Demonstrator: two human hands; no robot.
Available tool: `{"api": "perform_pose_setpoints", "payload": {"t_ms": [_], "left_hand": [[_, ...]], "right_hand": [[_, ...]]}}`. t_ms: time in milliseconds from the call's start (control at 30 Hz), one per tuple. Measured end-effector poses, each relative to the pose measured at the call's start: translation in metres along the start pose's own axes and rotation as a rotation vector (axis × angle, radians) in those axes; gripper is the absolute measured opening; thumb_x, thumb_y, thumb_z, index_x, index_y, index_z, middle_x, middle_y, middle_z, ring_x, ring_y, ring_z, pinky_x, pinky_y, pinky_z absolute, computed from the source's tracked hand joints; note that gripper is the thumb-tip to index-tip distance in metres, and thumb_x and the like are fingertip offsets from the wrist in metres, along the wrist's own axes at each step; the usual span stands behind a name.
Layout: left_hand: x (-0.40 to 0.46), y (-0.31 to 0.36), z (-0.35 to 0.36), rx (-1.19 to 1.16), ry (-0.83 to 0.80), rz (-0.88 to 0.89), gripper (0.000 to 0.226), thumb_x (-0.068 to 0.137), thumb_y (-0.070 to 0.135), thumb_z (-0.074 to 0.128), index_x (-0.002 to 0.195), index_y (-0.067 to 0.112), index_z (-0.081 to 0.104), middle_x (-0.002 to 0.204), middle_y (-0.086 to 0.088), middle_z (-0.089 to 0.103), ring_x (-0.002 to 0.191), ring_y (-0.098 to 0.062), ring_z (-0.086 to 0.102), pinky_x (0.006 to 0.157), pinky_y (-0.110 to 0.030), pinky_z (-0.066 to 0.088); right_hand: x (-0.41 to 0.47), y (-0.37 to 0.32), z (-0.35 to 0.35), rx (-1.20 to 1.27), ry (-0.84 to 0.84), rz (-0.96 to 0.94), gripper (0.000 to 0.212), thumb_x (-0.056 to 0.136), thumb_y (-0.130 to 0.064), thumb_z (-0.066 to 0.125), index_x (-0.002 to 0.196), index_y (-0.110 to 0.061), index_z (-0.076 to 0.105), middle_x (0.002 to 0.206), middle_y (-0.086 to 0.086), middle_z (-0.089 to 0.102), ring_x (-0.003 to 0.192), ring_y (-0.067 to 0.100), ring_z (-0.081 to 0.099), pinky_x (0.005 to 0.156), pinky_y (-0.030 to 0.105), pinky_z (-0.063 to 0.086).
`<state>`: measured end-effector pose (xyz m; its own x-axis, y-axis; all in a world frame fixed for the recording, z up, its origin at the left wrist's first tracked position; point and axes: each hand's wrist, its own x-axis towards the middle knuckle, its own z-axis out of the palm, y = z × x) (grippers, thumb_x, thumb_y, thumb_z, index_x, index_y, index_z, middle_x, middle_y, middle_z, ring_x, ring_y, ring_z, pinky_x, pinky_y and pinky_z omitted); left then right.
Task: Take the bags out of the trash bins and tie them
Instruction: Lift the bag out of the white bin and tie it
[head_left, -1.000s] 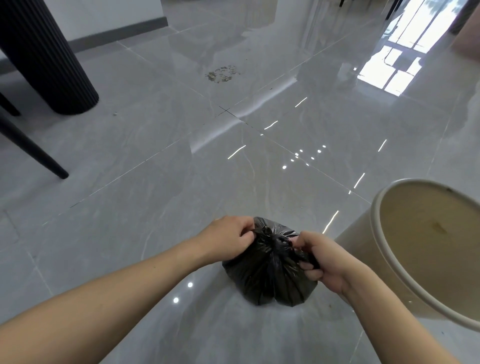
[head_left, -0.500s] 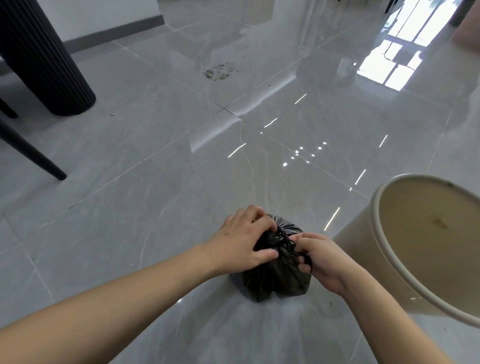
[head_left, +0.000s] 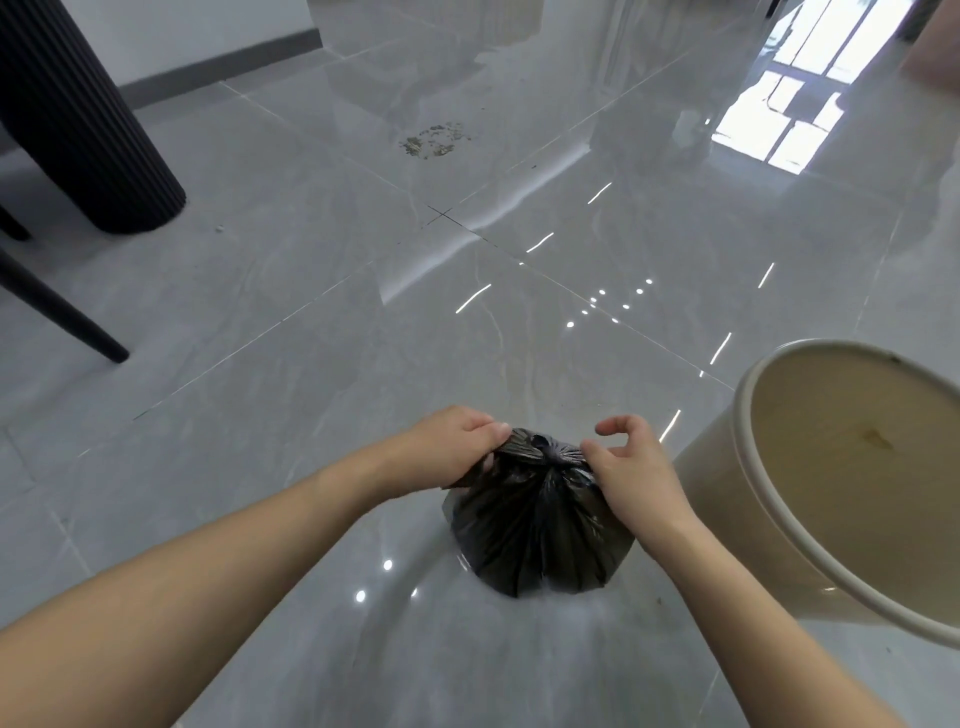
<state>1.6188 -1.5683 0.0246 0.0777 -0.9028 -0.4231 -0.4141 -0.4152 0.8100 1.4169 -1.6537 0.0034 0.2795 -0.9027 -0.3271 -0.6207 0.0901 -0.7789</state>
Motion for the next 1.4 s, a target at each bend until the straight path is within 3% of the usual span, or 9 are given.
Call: {"api": "perform_pose_setpoints", "payload": {"t_ms": [367,533,633,733,867,967,1133,1267,1400], "left_hand": [[0.006,-0.043,-0.010,0.276,0.056,-0.061,0.036,0.097,0.044,0.041,0.069,0.021,0.047,0.056,0.013,0.049,0.049,0.001,0.044,0.057,-0.028,0.036],[0.008,-0.044,0.002,0.190,0.004,0.008,0.037,0.080,0.051,0.060,0.110,0.032,0.049,0.109,0.008,0.052,0.100,-0.008,0.053,0.091,-0.033,0.045],[0.013,-0.043,0.017,0.289,0.015,0.052,0.069,0.080,0.048,0.064,0.139,0.037,0.030,0.134,0.004,0.037,0.128,-0.017,0.041,0.110,-0.040,0.034],[0.026,-0.041,0.030,0.428,0.063,0.067,0.065,0.085,0.046,0.060,0.143,0.037,0.033,0.140,0.002,0.036,0.132,-0.021,0.034,0.113,-0.043,0.029],[0.042,-0.044,0.033,0.498,0.049,0.071,0.033,0.091,0.042,0.055,0.121,0.028,0.060,0.126,0.002,0.046,0.124,-0.021,0.040,0.108,-0.040,0.032],[0.049,-0.051,0.030,0.407,0.069,0.059,0.014,0.095,0.031,0.049,0.098,0.026,0.062,0.108,0.006,0.050,0.108,-0.016,0.048,0.100,-0.038,0.039],[0.057,-0.044,0.017,0.236,0.094,-0.054,0.017,0.095,0.019,0.045,0.084,0.026,0.057,0.086,0.006,0.061,0.087,-0.015,0.058,0.077,-0.031,0.046],[0.041,-0.004,-0.006,0.055,0.184,-0.223,0.017,0.094,0.020,0.039,0.087,0.016,0.054,0.046,0.013,0.046,0.038,-0.005,0.039,0.034,-0.021,0.029],[-0.006,0.068,-0.063,-0.066,0.252,-0.294,0.018,0.092,0.024,0.038,0.078,0.019,0.048,0.051,0.011,0.044,0.034,-0.009,0.030,0.034,-0.019,0.024]], "right_hand": [[0.003,0.004,0.005,-0.342,-0.051,-0.100,0.023,0.086,-0.053,0.049,0.088,-0.033,0.060,0.084,-0.012,0.065,0.085,0.017,0.060,0.071,0.031,0.043],[0.003,0.006,-0.003,-0.623,-0.307,-0.210,0.032,0.070,-0.052,0.056,0.098,-0.042,0.065,0.097,-0.019,0.067,0.094,0.008,0.061,0.079,0.027,0.048],[0.009,0.010,0.001,-0.685,-0.268,-0.254,0.014,0.079,-0.036,0.057,0.091,-0.035,0.064,0.099,-0.013,0.069,0.097,0.015,0.062,0.074,0.027,0.046],[0.014,0.011,0.004,-0.632,-0.201,-0.270,0.009,0.082,-0.032,0.057,0.089,-0.035,0.062,0.097,-0.010,0.065,0.097,0.017,0.061,0.069,0.027,0.039],[0.023,0.013,0.008,-0.546,-0.190,-0.286,0.008,0.087,-0.028,0.054,0.093,-0.029,0.059,0.099,-0.006,0.049,0.094,0.021,0.059,0.074,0.031,0.042],[0.033,0.016,0.012,-0.506,-0.219,-0.278,0.011,0.088,-0.025,0.053,0.099,-0.024,0.056,0.104,-0.001,0.059,0.100,0.024,0.058,0.080,0.034,0.044],[0.044,0.002,0.021,-0.502,-0.249,-0.281,0.022,0.093,-0.024,0.045,0.108,-0.021,0.060,0.110,0.004,0.065,0.103,0.027,0.058,0.081,0.035,0.046],[0.039,-0.052,0.006,-0.481,-0.262,-0.259,0.018,0.095,-0.024,0.042,0.099,-0.019,0.058,0.102,0.004,0.062,0.097,0.028,0.058,0.072,0.033,0.041],[0.021,-0.147,-0.030,-0.425,-0.330,-0.237,0.016,0.094,-0.021,0.042,0.091,-0.017,0.057,0.094,0.003,0.063,0.088,0.025,0.057,0.072,0.036,0.045]]}}
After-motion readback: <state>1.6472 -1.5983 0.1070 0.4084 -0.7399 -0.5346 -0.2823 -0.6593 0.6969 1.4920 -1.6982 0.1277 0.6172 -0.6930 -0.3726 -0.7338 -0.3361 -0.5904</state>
